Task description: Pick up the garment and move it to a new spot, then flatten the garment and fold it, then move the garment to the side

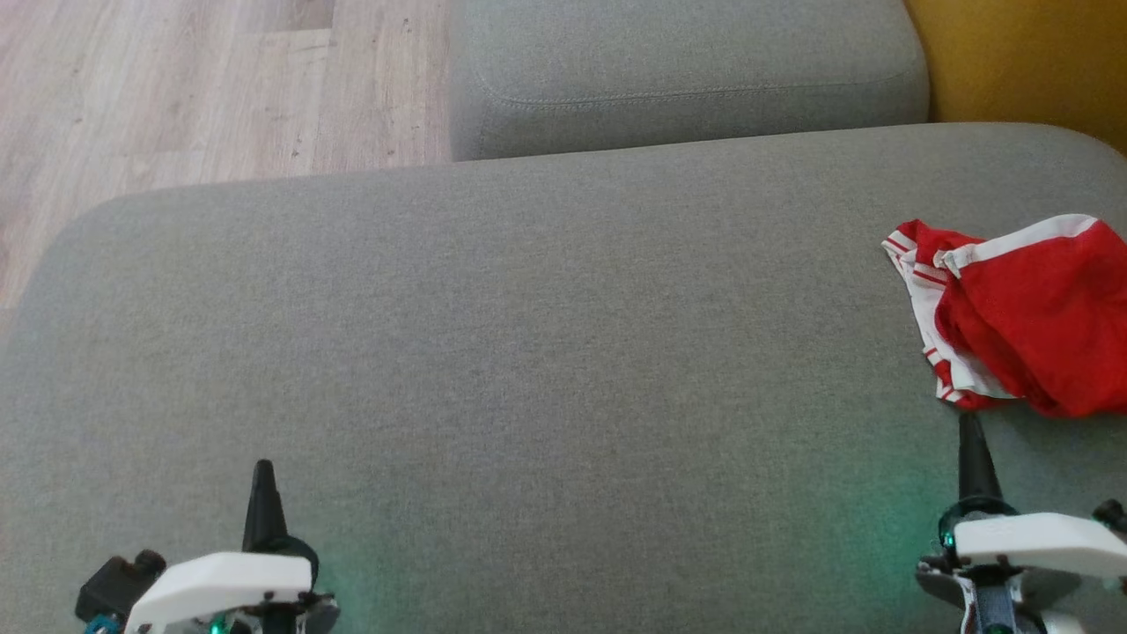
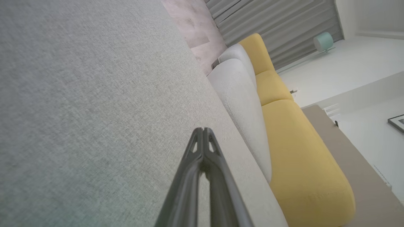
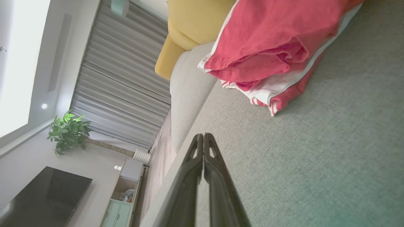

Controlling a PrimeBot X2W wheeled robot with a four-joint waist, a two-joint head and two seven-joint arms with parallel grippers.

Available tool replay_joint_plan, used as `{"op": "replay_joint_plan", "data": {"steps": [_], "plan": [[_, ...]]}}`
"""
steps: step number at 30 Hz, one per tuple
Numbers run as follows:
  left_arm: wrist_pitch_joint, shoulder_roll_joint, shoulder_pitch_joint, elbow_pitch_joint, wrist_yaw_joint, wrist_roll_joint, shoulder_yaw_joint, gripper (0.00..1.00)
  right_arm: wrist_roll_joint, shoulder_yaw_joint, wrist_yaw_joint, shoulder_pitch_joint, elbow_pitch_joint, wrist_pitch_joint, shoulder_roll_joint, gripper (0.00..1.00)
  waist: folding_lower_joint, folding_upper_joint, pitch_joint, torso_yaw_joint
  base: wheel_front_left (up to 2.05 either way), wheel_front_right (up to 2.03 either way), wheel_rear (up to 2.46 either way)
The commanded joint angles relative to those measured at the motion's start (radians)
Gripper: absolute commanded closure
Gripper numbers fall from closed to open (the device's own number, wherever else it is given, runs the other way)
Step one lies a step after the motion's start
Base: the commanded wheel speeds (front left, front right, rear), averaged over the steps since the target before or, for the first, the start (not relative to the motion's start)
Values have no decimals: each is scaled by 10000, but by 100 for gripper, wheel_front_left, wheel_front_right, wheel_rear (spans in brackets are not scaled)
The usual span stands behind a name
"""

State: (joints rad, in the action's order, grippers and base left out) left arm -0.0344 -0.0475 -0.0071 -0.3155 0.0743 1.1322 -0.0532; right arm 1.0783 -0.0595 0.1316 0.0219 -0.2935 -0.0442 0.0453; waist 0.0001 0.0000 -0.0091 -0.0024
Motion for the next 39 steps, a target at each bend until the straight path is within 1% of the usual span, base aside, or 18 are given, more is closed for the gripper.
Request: {"op": "replay_joint_plan", "data": {"steps": [1, 39], "plan": [[76, -56, -554, 385, 116, 244, 355, 100, 297, 80, -6, -610, 383, 73, 174, 100, -1, 0, 4, 1, 0, 0, 0], [1238, -58, -937, 653, 495, 4094, 1440, 100, 4663, -292, -9, -1178, 479, 1220, 182, 100, -1, 0, 104, 20, 0, 0, 0]]}}
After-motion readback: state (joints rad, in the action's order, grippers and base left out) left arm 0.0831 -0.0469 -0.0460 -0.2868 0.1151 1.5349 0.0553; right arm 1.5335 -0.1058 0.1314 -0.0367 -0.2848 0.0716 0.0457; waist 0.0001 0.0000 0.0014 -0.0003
